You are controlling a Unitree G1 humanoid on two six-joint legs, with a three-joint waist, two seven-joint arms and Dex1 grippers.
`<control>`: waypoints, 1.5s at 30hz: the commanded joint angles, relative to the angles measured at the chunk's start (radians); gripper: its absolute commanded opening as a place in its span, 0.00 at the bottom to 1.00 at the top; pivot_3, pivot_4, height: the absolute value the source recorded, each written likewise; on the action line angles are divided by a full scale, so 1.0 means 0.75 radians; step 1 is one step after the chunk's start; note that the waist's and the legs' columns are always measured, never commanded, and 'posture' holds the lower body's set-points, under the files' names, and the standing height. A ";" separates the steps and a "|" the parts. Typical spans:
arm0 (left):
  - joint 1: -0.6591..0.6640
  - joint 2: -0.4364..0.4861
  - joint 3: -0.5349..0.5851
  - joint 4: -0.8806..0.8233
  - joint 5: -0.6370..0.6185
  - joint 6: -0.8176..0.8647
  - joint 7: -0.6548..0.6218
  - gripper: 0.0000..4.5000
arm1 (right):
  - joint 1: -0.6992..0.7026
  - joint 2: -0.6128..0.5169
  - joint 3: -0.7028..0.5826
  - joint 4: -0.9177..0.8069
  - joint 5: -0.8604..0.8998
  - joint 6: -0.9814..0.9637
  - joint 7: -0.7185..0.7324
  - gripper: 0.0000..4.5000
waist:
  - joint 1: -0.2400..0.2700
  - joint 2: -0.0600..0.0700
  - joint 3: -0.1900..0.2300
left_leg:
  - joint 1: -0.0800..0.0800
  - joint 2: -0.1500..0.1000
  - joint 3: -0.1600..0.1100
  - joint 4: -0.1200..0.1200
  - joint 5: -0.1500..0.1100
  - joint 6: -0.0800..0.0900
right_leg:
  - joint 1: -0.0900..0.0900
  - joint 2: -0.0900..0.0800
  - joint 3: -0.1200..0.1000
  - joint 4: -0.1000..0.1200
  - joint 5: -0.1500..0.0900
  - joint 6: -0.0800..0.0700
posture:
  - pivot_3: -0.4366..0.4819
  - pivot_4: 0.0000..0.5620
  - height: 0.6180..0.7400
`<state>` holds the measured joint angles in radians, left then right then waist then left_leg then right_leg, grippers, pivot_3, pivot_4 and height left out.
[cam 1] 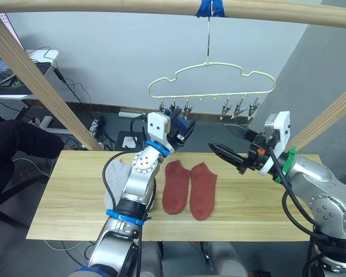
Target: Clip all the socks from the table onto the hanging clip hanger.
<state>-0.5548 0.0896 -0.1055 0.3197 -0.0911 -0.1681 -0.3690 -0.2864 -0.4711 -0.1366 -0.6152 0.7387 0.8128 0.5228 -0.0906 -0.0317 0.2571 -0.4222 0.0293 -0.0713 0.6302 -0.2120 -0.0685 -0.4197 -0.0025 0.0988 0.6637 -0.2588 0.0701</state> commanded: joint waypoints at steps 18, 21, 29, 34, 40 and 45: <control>-0.149 -0.069 0.009 0.103 0.036 -0.100 0.017 0.62 | -0.009 -0.003 0.005 -0.055 0.023 -0.037 -0.019 1.00 | -0.014 0.000 0.000 | 0.000 0.000 0.000 0.000 0.000 0.000 | 0.000 0.000 0.000 0.000 0.000 -0.001 | 0.26 0.43 1.00; -0.154 -0.070 0.010 0.109 0.036 -0.098 0.015 0.62 | -0.007 -0.001 0.005 -0.057 0.024 -0.038 -0.025 1.00 | -0.016 0.000 0.000 | 0.000 0.000 0.000 0.000 0.000 0.000 | 0.000 0.000 0.000 0.001 0.001 -0.001 | 0.26 0.42 1.00; -0.161 -0.072 0.023 0.119 0.024 -0.084 0.015 0.59 | -0.004 -0.003 0.010 -0.055 0.025 -0.044 -0.031 1.00 | -0.025 0.000 0.000 | 0.000 0.000 0.000 0.000 0.000 0.000 | 0.000 0.000 0.000 0.001 0.001 -0.001 | 0.27 0.42 1.00; -0.182 -0.076 0.038 0.147 0.021 -0.064 0.029 0.29 | -0.003 -0.002 0.020 -0.049 0.027 -0.050 -0.029 1.00 | -0.027 0.000 0.000 | 0.000 0.000 0.000 0.000 0.000 0.000 | 0.000 0.000 0.000 0.001 0.000 -0.001 | 0.27 0.42 1.00; -0.188 -0.095 0.053 0.130 0.004 -0.044 0.030 0.05 | 0.001 -0.006 0.021 -0.039 0.023 -0.060 -0.024 1.00 | -0.027 0.000 0.000 | 0.000 0.000 0.000 0.000 0.000 0.000 | 0.000 0.000 0.000 0.001 0.001 -0.001 | 0.27 0.42 1.00; -0.151 -0.095 0.073 -0.002 -0.073 0.107 0.008 0.05 | 0.058 -0.062 0.150 0.017 -0.128 -0.091 -0.001 1.00 | -0.028 0.000 0.000 | 0.000 0.000 0.000 0.000 0.000 0.000 | 0.000 0.000 0.000 0.002 0.001 -0.002 | 0.27 0.42 1.00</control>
<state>-0.6696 0.0248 -0.0701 0.4043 -0.0998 -0.1438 -0.3568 -0.2634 -0.4862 -0.0739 -0.6117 0.7054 0.7724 0.5072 -0.1120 -0.0317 0.2571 -0.4221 0.0293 -0.0716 0.6305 -0.2119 -0.0684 -0.4196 -0.0024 0.0986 0.6648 -0.2578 0.0687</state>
